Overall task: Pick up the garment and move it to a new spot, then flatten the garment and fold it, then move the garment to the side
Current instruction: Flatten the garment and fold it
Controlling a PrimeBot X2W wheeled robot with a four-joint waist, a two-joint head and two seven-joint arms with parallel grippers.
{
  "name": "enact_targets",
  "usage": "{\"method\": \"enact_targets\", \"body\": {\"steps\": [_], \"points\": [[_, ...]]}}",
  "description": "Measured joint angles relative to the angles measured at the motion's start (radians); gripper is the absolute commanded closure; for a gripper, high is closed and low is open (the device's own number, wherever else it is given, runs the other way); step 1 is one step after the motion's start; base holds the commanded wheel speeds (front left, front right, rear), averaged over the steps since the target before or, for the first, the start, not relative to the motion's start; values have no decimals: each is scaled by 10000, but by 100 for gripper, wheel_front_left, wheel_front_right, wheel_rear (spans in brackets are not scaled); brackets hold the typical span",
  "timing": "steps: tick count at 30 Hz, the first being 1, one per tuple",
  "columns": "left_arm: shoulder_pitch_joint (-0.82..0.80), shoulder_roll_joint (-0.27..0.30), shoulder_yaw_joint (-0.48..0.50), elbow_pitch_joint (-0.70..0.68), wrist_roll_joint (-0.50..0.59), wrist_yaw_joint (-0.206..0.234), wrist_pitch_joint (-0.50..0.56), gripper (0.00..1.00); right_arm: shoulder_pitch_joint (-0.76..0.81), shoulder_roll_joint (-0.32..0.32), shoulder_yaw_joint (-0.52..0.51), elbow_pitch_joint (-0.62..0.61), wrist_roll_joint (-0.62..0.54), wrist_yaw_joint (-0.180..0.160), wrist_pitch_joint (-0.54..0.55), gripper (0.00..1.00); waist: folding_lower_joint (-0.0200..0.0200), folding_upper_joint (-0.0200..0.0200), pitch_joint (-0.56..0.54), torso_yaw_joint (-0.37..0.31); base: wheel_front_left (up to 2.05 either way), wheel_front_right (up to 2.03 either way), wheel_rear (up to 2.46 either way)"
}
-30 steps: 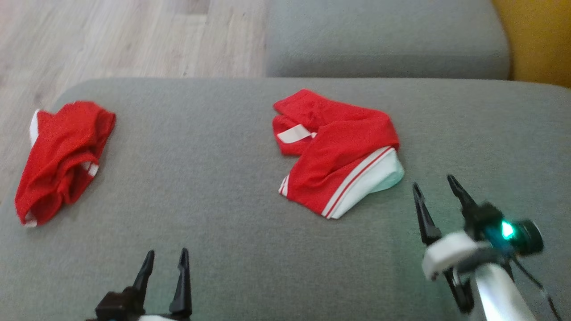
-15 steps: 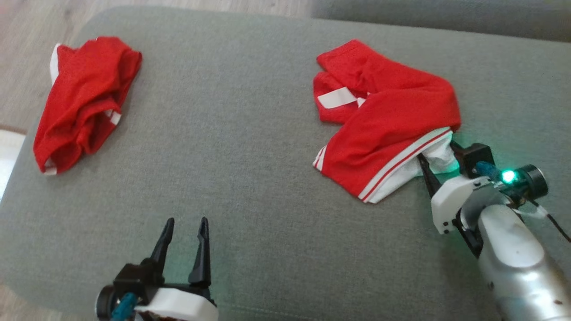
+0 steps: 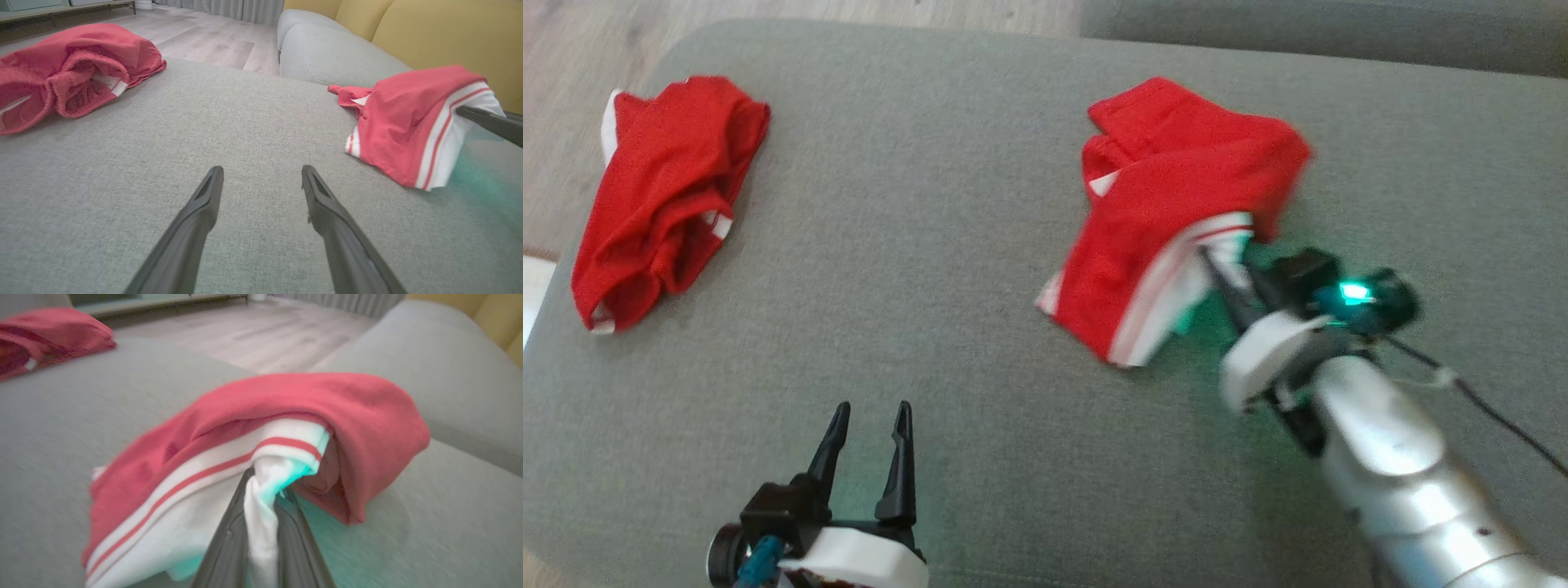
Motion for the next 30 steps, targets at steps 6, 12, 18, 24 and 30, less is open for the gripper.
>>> {"method": "enact_targets", "body": {"steps": [6, 12, 18, 24, 30], "points": [[34, 35, 207, -6, -2, 4, -58, 0, 301, 441, 1745, -2194, 1028, 0, 245, 100, -1, 0, -446, -310, 0, 0, 0], [53, 102, 301, -94, -2, 90, -79, 0, 32, 646, 2134, -3350, 1824, 0, 522, 100, -1, 0, -784, -199, 0, 0, 0], [399, 157, 303, -127, -2, 104, -84, 0, -140, 663, 1641, -4278, 2437, 0, 297, 100, -1, 0, -1111, -23, 0, 0, 0], [820, 257, 291, -328, -4, 192, -73, 0, -135, 665, -773, -5329, 1346, 0, 545, 100, -1, 0, -1548, -316, 0, 0, 0], [820, 257, 245, -441, -4, 238, -59, 0, -60, 662, -2209, -6497, 654, 0, 1532, 100, -1, 1, -1589, -547, 0, 0, 0]]}}
